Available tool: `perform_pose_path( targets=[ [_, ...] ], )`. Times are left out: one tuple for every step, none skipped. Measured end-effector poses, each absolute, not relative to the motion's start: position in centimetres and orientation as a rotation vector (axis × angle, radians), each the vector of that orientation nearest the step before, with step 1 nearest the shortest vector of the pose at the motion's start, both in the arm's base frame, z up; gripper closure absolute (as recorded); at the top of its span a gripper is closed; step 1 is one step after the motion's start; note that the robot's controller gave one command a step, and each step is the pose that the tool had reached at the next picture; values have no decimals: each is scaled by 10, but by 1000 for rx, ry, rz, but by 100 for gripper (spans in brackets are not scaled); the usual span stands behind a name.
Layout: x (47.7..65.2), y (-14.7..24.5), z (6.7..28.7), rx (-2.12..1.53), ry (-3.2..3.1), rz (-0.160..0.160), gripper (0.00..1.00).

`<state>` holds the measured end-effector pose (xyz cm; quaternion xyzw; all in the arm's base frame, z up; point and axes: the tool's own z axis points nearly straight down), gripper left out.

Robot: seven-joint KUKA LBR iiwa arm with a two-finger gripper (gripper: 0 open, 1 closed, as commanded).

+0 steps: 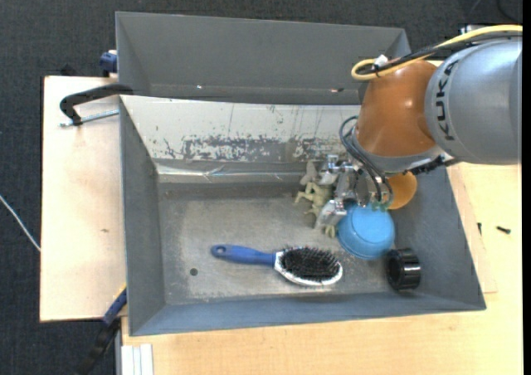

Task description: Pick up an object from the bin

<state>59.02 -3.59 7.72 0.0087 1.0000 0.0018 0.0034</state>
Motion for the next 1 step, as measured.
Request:
perform_pose_path(
  targets=[
    [583,-30,223,56,3126,2,100]
  ],
)
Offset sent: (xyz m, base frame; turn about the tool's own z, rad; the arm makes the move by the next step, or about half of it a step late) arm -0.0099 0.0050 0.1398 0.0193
